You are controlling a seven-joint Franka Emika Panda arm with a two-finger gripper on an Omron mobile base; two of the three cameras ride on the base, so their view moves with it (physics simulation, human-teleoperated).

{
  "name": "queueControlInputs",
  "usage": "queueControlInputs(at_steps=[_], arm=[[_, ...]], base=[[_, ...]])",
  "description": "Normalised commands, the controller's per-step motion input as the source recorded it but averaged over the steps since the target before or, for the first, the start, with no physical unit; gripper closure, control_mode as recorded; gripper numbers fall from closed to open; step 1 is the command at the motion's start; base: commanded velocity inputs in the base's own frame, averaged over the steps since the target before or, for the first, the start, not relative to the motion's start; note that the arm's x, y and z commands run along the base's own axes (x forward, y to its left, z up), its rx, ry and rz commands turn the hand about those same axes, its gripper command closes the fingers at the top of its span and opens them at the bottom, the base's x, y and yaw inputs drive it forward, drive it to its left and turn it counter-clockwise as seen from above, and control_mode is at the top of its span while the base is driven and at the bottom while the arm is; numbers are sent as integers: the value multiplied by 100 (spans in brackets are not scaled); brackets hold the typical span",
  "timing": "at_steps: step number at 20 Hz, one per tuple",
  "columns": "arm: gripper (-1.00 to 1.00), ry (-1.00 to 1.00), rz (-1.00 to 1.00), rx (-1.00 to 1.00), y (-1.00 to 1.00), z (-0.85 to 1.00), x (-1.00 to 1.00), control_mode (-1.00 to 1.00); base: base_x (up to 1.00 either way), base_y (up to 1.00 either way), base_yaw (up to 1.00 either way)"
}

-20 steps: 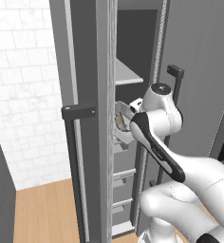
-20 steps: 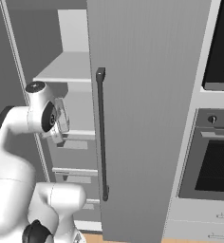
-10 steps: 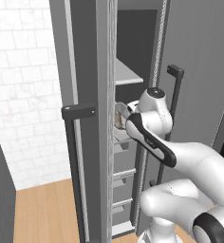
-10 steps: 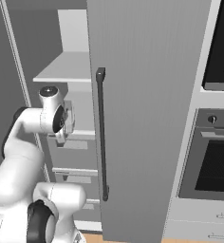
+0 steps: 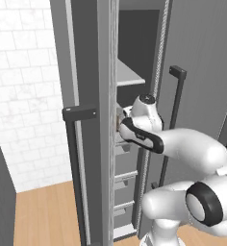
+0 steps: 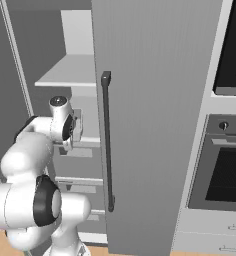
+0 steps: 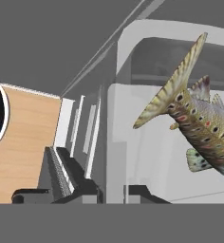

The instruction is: Take the meat container that has the fish and place it on the second highest rack of the freezer. Then take the vegetable container that has the squash and lime and place it on the highest rack of the freezer.

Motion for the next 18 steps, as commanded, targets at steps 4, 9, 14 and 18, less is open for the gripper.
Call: queueControlInputs(at_steps=[4,9,14,18], arm=[[100,0,-9,0,16,-21,50,-100],[100,2,-2,3,2,0,42,-100],[100,3,0,0,8,-1,55,-100],[100,3,-1,0,23,-12,71,-100]], base=[[0,0,0],[0,0,0],[0,0,0],[0,0,0]])
